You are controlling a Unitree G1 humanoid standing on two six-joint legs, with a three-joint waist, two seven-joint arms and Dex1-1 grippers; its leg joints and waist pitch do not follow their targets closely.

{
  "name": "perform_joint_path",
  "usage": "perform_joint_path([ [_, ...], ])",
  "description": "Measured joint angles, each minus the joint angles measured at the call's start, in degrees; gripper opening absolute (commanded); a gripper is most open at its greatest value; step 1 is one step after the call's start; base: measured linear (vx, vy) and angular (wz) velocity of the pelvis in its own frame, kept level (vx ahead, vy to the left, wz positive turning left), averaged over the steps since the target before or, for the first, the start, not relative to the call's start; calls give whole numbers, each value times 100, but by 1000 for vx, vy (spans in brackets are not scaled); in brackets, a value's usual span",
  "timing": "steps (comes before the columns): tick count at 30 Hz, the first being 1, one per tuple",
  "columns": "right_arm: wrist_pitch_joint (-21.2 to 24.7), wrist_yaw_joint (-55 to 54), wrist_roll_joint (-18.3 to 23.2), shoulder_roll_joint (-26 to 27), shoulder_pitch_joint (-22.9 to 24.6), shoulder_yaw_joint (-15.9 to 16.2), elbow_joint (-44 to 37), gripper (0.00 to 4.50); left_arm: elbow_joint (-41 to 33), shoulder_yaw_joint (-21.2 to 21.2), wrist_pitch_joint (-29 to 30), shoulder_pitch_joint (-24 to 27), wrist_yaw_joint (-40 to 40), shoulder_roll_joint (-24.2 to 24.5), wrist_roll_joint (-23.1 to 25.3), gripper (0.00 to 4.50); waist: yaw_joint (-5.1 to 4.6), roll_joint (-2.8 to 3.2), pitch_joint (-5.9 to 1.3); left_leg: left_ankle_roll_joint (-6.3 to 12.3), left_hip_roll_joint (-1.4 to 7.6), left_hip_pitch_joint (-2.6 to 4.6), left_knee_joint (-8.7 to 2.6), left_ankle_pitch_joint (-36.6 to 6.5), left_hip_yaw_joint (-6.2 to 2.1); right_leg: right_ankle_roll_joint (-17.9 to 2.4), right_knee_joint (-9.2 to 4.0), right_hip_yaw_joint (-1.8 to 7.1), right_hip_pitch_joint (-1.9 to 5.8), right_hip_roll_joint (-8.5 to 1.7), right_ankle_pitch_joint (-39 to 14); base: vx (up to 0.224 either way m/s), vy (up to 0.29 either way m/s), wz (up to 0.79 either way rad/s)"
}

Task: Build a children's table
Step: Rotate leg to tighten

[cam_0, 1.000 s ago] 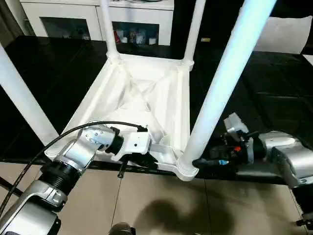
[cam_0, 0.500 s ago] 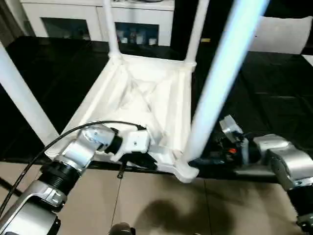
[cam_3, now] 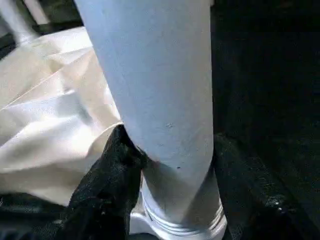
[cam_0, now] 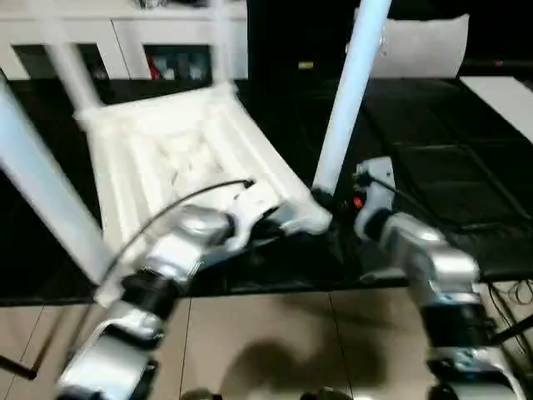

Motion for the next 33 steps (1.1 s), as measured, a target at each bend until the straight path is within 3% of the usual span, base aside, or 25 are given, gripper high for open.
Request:
perform_joint_path([
  [7, -103, 363, 45, -74, 28, -40, 29, 317, -20, -50, -256, 23, -121, 137, 6, 0, 32, 3, -1, 33, 0, -24, -13, 3, 1, 0, -22, -2, -19, 2, -1, 0, 0, 0],
  [16, -657, 2133, 147, -1175, 185, 308, 166, 381, -1, -368, -1317, 119, -1103, 843, 71, 0, 244, 20, 8, 15, -1, -24, 10, -7, 1, 1, -19, -2, -7, -6, 10, 0, 0, 0],
  [18, -673, 2819, 160, -1634, 184, 450, 172, 397, 8, -486, -1628, 119, -1411, 1037, 69, 0, 289, 20, 8, 23, -3, -24, 20, -13, 2, 1, -20, -2, 0, -8, 10, 0, 0, 0],
  [25, -1166, 4352, 246, -2387, 187, 751, 219, 397, 62, -647, -2390, 130, -2359, 1612, 35, 0, 352, 20, 7, 25, 0, -10, 23, -14, 2, 1, -16, -4, 13, -9, 10, 0, 0, 0],
  [27, -1266, 4663, 247, -2454, 187, 905, 241, 362, 36, -702, -2539, 140, -2608, 1697, 0, 0, 391, 20, 7, 25, 0, -10, 27, -14, 2, 1, -16, -4, 15, -10, 10, 0, 0, 0],
  [33, -1338, 5440, 300, -2524, 189, 1196, 223, 325, -147, -922, -2811, 148, -3163, 1842, -60, 0, 513, 21, 6, 28, 0, -11, 32, -16, 4, 0, -16, -4, 19, -12, 10, 0, 0, 0],
])
